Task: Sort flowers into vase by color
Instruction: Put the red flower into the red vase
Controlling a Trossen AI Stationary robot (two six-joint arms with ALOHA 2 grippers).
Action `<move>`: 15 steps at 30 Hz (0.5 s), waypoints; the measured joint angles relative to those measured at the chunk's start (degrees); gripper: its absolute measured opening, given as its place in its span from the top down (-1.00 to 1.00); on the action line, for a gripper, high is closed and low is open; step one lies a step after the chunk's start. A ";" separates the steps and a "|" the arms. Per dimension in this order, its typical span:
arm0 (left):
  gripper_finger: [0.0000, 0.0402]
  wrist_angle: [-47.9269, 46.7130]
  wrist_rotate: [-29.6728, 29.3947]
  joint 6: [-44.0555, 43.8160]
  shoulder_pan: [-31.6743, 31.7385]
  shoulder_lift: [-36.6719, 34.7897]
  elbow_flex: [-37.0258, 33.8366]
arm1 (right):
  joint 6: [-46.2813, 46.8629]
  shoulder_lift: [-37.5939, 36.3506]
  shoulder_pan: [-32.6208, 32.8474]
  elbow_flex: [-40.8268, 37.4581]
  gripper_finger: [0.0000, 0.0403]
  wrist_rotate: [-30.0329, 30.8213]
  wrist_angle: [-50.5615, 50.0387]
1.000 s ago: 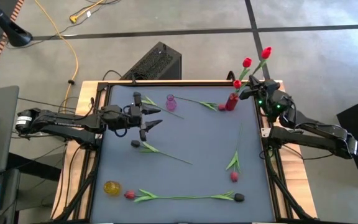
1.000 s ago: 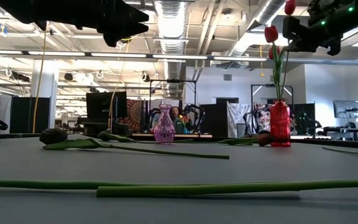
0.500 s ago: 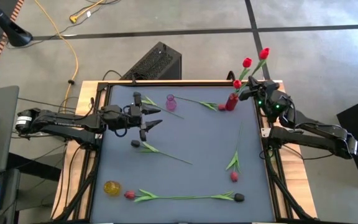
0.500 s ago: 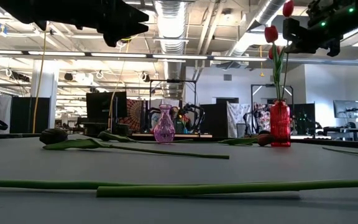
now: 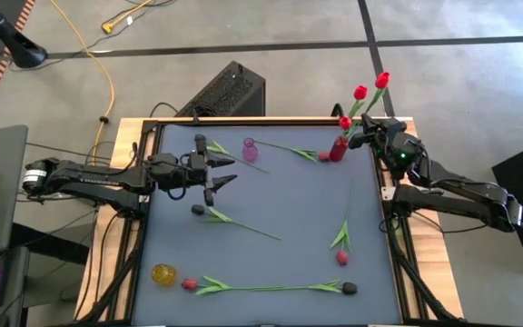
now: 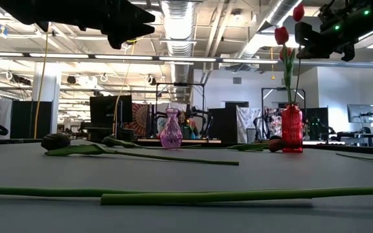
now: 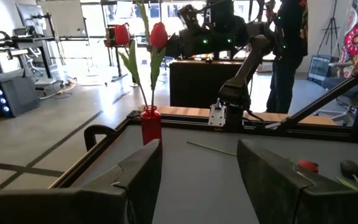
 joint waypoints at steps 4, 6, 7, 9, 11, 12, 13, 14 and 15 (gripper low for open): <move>0.01 0.00 0.01 -0.22 0.00 0.00 0.00 | 0.00 0.00 0.00 0.00 0.87 -0.35 -0.04; 0.01 0.00 0.01 -0.26 0.00 0.00 0.00 | -0.02 0.00 -0.02 0.00 0.84 -1.57 -0.06; 0.01 0.00 0.01 -0.24 0.00 0.00 0.00 | -0.02 0.02 -0.02 0.00 0.82 -2.08 -0.03; 0.01 0.00 0.01 -0.24 0.00 0.00 0.00 | -0.02 0.00 -0.02 0.00 0.77 -2.84 0.01; 0.01 0.02 0.01 -0.24 0.00 0.00 0.00 | -0.02 0.00 -0.02 0.00 0.74 -2.93 0.01; 0.01 0.04 0.01 -0.24 0.00 0.00 0.00 | -0.02 0.02 -0.02 0.00 0.72 -2.95 0.01; 0.01 0.04 0.01 -0.24 0.00 0.00 0.00 | -0.03 0.01 -0.02 0.00 0.71 -2.94 0.01; 0.01 0.04 0.01 -0.24 0.00 0.00 0.00 | -0.02 0.00 -0.02 0.00 0.71 -2.95 0.01; 0.01 0.04 0.01 -0.26 0.00 0.00 0.00 | -0.02 0.00 -0.02 0.00 0.70 -2.95 0.01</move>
